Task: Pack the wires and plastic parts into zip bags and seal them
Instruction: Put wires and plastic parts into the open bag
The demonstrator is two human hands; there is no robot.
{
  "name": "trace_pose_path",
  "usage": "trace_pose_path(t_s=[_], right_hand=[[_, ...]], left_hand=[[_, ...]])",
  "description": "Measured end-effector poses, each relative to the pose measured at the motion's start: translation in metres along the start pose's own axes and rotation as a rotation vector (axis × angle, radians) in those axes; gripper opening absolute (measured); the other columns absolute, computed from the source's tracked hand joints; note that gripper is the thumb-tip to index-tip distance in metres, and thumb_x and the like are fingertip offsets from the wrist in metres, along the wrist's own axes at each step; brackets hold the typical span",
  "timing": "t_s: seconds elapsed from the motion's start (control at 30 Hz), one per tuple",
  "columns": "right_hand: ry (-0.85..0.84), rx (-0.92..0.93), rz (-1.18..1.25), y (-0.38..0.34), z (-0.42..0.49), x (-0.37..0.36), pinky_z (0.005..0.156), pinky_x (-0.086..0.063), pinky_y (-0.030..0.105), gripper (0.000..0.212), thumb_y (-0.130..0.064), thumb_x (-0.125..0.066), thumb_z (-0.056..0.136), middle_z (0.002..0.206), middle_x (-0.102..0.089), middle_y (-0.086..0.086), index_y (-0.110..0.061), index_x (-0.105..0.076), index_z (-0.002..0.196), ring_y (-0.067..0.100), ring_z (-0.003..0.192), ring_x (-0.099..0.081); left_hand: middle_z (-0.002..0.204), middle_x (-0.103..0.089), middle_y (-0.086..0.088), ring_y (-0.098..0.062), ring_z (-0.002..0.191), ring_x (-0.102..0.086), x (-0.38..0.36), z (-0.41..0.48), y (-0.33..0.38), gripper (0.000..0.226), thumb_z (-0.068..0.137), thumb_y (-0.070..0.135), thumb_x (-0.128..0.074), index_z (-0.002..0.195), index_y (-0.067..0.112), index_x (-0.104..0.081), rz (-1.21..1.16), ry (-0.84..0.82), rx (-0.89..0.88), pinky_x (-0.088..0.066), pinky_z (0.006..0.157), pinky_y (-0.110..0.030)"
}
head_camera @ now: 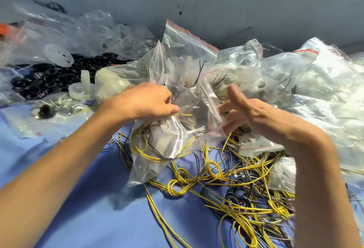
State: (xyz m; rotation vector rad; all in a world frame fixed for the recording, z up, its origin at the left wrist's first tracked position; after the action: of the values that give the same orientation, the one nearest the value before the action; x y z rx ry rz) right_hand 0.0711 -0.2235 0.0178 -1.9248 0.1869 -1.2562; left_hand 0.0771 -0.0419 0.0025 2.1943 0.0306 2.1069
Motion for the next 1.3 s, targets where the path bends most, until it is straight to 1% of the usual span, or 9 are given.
trace_pose_path(t_s=[0.13,0.27,0.43,0.5,0.57,0.73,1.1,1.2,1.3], right_hand=[[0.164,0.199,-0.297,-0.011,-0.002,0.011,0.055,-0.040,0.015,0.015,-0.038,-0.064,0.083,0.064,-0.064,-0.012,-0.029,-0.061,0.072,-0.002,0.057,-0.054],[0.405,0.224,-0.166,-0.010,-0.007,0.035,0.060,-0.046,0.027,0.022,-0.016,-0.060,0.091,0.089,-0.065,-0.007,-0.028,-0.057,0.074,0.001,0.062,-0.067],[0.448,0.201,-0.069,-0.001,-0.007,0.040,0.065,-0.054,0.042,0.023,-0.015,-0.062,0.090,0.096,-0.069,-0.007,-0.031,-0.056,0.074,0.016,0.071,-0.072],[0.426,0.230,-0.081,-0.005,-0.008,0.038,0.060,-0.050,0.028,0.022,-0.019,-0.062,0.090,0.087,-0.070,-0.016,-0.034,-0.058,0.074,0.017,0.073,-0.071],[0.387,0.241,-0.105,-0.007,-0.007,0.035,0.061,-0.048,0.020,0.021,-0.015,-0.062,0.091,0.084,-0.070,-0.017,-0.029,-0.059,0.075,0.009,0.068,-0.070],[0.359,0.218,-0.107,-0.005,-0.007,0.034,0.066,-0.054,0.040,0.020,-0.009,-0.057,0.092,0.073,-0.070,-0.010,-0.022,-0.058,0.077,0.007,0.060,-0.068],[0.105,0.035,-0.189,0.014,-0.003,0.018,0.055,-0.044,0.027,0.030,-0.042,-0.060,0.085,0.059,-0.067,-0.009,-0.015,-0.058,0.072,0.003,0.052,-0.057],[0.081,0.005,-0.199,0.019,-0.005,0.019,0.056,-0.040,0.025,0.031,-0.044,-0.061,0.085,0.060,-0.067,-0.014,-0.016,-0.057,0.072,-0.005,0.050,-0.056],[0.089,0.011,-0.187,0.019,-0.006,0.021,0.049,-0.040,0.017,0.030,-0.044,-0.060,0.086,0.055,-0.063,-0.019,-0.018,-0.057,0.072,-0.006,0.047,-0.055]], left_hand=[[0.053,-0.061,0.004,-0.012,0.052,-0.060,0.015,-0.006,0.007,0.038,0.088,0.044,-0.057,0.064,0.015,-0.058,-0.377,0.008,-0.074,-0.038,0.048,-0.018],[0.052,-0.065,-0.007,-0.012,0.033,-0.049,0.009,-0.017,0.014,0.038,0.094,0.037,-0.047,0.071,0.008,-0.057,-0.790,-0.285,-0.102,-0.036,0.036,-0.015],[0.089,-0.064,0.006,-0.009,0.081,-0.060,0.003,-0.006,-0.009,0.024,0.090,0.042,-0.054,0.100,0.020,-0.060,-0.222,-0.169,-0.137,-0.046,0.074,-0.021],[0.101,-0.064,0.006,-0.012,0.092,-0.059,-0.010,-0.008,-0.011,0.027,0.091,0.039,-0.055,0.112,0.023,-0.057,-0.209,-0.283,-0.144,-0.045,0.083,-0.023],[0.096,-0.057,0.013,-0.011,0.091,-0.054,-0.018,-0.012,-0.008,0.032,0.092,0.041,-0.052,0.120,0.026,-0.054,-0.180,-0.358,-0.165,-0.040,0.078,-0.022],[0.090,-0.054,0.017,-0.006,0.086,-0.053,-0.017,-0.010,-0.006,0.036,0.089,0.050,-0.051,0.121,0.032,-0.053,-0.123,-0.336,-0.173,-0.037,0.064,-0.012],[0.089,-0.066,0.009,-0.003,0.079,-0.061,-0.011,-0.013,-0.017,0.015,0.087,0.035,-0.061,0.101,0.027,-0.061,-0.257,-0.346,-0.181,-0.046,0.077,-0.021],[0.080,-0.072,0.000,-0.008,0.070,-0.068,0.006,-0.008,-0.062,0.010,0.088,0.027,-0.063,0.092,0.017,-0.063,-0.501,-0.202,-0.068,-0.052,0.067,-0.020],[0.080,-0.071,-0.005,-0.019,0.074,-0.067,0.017,-0.001,-0.142,0.007,0.086,0.017,-0.063,0.082,0.011,-0.063,-0.294,0.024,0.211,-0.054,0.070,-0.028]])
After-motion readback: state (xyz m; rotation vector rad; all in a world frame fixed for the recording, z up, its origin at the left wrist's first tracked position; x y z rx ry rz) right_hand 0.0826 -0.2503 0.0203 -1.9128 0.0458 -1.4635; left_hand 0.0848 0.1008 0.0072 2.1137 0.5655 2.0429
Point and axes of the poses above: each hand's wrist, its own z-axis towards the middle knuckle, its own x-axis out of the back of the hand, y = z × x, the point moved 7 cm from there along z, towards the middle knuckle
